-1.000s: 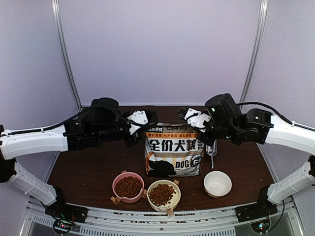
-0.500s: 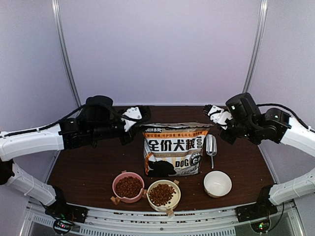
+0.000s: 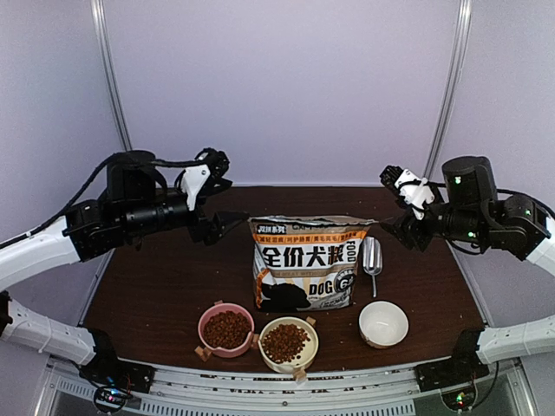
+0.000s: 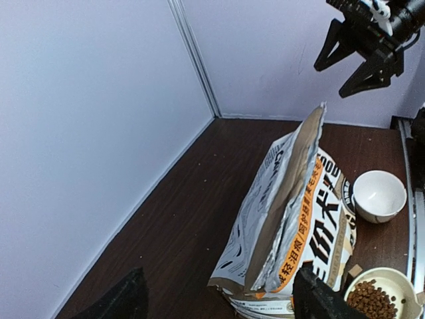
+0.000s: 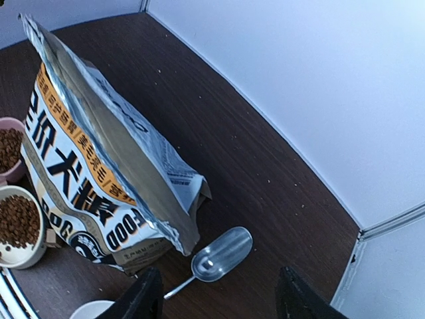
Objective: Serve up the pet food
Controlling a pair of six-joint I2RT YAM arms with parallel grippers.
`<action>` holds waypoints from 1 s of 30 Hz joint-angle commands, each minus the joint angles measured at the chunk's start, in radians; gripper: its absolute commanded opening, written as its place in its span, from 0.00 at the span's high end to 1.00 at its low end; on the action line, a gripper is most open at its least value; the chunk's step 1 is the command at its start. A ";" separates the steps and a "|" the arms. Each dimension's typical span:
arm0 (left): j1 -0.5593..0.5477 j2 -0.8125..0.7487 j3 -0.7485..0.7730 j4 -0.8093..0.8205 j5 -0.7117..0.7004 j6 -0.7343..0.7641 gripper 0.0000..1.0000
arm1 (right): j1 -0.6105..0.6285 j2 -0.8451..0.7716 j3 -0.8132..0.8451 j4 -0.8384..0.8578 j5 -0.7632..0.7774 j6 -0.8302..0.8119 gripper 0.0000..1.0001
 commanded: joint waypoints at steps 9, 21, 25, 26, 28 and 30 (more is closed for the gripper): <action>0.119 -0.046 0.107 -0.067 -0.061 -0.362 0.08 | -0.090 0.018 0.008 0.265 -0.076 0.376 0.29; 0.755 -0.086 -0.227 -0.035 -0.056 -0.581 0.02 | -0.534 -0.006 -0.275 0.470 -0.100 0.526 0.22; 0.960 -0.121 -0.408 0.097 -0.114 -0.614 0.02 | -0.700 -0.053 -0.439 0.639 -0.151 0.529 0.22; 0.965 -0.142 -0.450 0.125 -0.189 -0.603 0.02 | -0.717 -0.080 -0.490 0.702 -0.141 0.516 0.22; 0.966 -0.185 -0.520 0.185 -0.320 -0.573 0.02 | -0.736 -0.120 -0.606 0.826 -0.108 0.488 0.22; 0.965 -0.215 -0.591 0.268 -0.428 -0.536 0.02 | -0.740 -0.146 -0.708 0.958 -0.083 0.456 0.22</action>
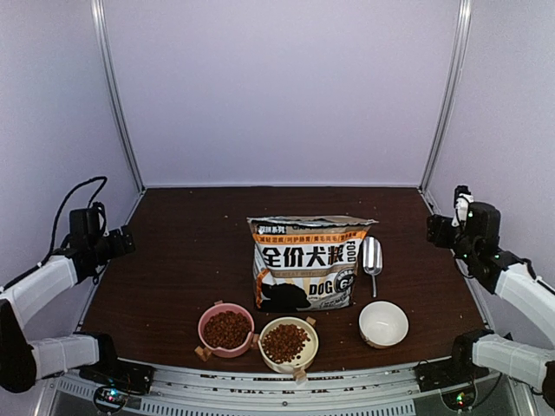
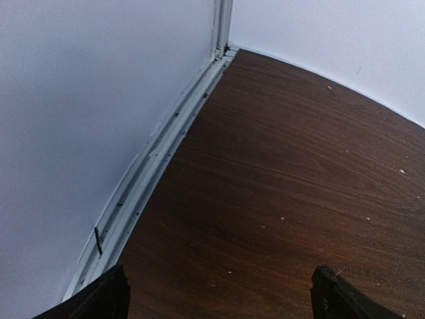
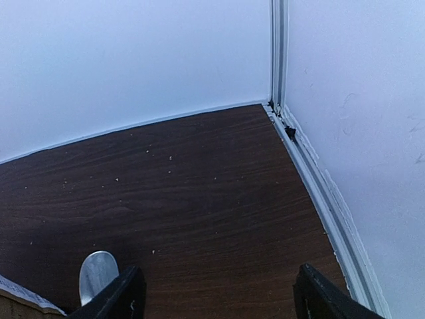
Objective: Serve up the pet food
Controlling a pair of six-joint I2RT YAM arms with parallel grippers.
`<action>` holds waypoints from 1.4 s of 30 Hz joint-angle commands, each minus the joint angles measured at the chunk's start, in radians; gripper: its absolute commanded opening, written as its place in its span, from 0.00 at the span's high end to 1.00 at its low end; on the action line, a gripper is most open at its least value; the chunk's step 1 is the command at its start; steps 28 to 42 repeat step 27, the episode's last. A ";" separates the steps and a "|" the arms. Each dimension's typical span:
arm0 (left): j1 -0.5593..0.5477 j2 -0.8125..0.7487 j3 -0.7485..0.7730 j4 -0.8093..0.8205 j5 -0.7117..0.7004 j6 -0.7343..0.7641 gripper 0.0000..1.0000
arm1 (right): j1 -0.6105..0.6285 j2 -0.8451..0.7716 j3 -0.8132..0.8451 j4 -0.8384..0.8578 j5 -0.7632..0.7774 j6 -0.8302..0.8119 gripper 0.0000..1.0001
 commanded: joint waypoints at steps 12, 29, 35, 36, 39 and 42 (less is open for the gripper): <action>-0.025 0.086 -0.257 0.784 -0.134 0.285 0.02 | -0.023 0.247 -0.371 0.982 0.115 -0.136 0.22; -0.030 0.228 -0.212 0.903 -0.121 0.302 0.02 | -0.029 0.336 -0.286 0.950 0.090 -0.158 0.25; -0.030 0.228 -0.212 0.903 -0.121 0.302 0.02 | -0.029 0.336 -0.286 0.950 0.090 -0.158 0.25; -0.030 0.228 -0.212 0.903 -0.121 0.302 0.02 | -0.029 0.336 -0.286 0.950 0.090 -0.158 0.25; -0.030 0.228 -0.212 0.903 -0.121 0.302 0.02 | -0.029 0.336 -0.286 0.950 0.090 -0.158 0.25; -0.030 0.228 -0.212 0.903 -0.121 0.302 0.02 | -0.029 0.336 -0.286 0.950 0.090 -0.158 0.25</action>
